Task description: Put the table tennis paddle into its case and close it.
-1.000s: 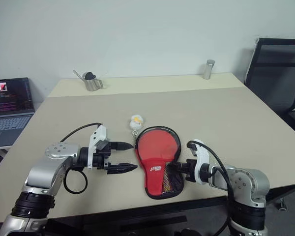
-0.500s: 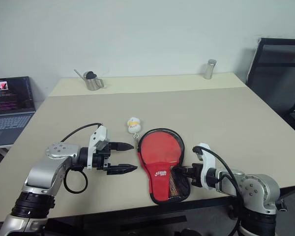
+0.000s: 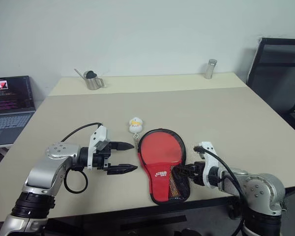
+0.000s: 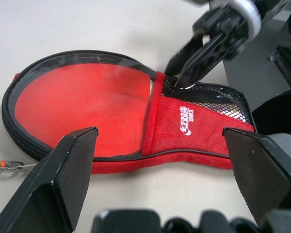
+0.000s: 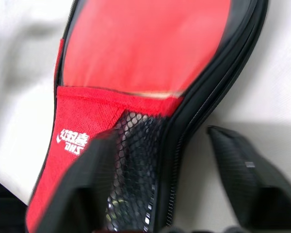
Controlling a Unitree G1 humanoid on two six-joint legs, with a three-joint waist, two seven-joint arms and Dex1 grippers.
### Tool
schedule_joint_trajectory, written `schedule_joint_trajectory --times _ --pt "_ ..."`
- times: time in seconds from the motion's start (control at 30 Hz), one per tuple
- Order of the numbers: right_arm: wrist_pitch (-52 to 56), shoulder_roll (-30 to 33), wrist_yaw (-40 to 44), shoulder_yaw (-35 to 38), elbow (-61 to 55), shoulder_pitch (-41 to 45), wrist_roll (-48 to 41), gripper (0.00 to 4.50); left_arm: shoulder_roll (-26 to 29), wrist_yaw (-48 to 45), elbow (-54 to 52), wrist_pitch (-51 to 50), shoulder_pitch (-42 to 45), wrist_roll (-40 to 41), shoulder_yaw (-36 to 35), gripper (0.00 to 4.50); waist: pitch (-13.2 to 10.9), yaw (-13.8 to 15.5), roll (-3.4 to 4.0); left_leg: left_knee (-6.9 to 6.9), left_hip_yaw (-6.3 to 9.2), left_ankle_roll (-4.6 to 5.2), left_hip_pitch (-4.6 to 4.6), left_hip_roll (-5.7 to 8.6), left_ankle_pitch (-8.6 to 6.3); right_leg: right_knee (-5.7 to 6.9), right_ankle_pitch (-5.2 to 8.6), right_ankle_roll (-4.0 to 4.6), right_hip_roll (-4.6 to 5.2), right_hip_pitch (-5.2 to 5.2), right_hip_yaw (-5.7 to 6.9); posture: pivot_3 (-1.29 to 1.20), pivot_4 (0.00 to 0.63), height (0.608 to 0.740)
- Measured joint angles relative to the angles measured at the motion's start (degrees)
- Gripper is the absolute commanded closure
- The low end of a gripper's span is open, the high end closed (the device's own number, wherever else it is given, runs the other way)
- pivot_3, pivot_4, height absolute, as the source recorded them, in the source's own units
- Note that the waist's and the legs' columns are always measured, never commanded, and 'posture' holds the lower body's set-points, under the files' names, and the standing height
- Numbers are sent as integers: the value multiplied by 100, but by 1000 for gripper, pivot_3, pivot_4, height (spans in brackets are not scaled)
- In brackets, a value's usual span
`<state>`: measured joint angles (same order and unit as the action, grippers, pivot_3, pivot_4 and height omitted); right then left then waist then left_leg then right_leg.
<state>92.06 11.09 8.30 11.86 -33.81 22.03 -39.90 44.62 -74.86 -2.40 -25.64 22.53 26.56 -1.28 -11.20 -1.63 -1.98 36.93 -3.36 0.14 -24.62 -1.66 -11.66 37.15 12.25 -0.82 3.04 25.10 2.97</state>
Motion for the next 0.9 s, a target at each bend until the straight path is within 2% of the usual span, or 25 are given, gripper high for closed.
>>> schedule_joint_trajectory --times 0.03,0.2,0.33,0.5,0.63,0.73,0.9 --pt "1 175 81 -22 -126 77 -94 18 0 28 0 4 -8 0 0 0 0 1 0 0 0 0 0 0 0 0 0 0 0 0 0 0 150 740" --pt "-72 686 689 -28 -312 912 -468 18 -52 209 5 -28 -11 4 -12 0 0 -8 0 -1 5 1 0 -3 0 0 0 0 -3 1 4 0 150 740" --pt "-946 1173 1464 -479 -159 1361 -554 18 -220 653 284 -88 247 -24 -45 0 1 9 -2 -1 12 2 -5 -1 -1 -10 0 -1 -4 -3 15 0 150 740" --pt "-2690 1354 2180 -2017 786 1393 365 18 -395 1402 906 -119 875 -302 -93 0 2 13 -3 4 6 4 -9 3 -2 -10 -4 -10 -3 -2 12 0 150 740" --pt "-3940 1259 2369 -2950 1760 1266 1318 18 -574 1911 1312 -20 1156 -689 -54 0 2 14 -4 4 5 4 -11 4 -2 -10 -5 -10 -3 0 12 0 150 740" --pt "-4525 1282 2430 -3303 2174 1093 1853 18 -734 2279 1570 -106 1286 -859 -34 0 1 18 -4 6 5 4 -15 5 -2 -10 -6 -11 -1 2 12 0 150 740" --pt "-4702 1130 2429 -3341 2249 983 2093 18 -1225 3024 2235 -126 1632 -1083 -55 0 1 37 -8 13 10 4 -14 0 -2 -3 -8 -13 -1 0 24 0 150 740"
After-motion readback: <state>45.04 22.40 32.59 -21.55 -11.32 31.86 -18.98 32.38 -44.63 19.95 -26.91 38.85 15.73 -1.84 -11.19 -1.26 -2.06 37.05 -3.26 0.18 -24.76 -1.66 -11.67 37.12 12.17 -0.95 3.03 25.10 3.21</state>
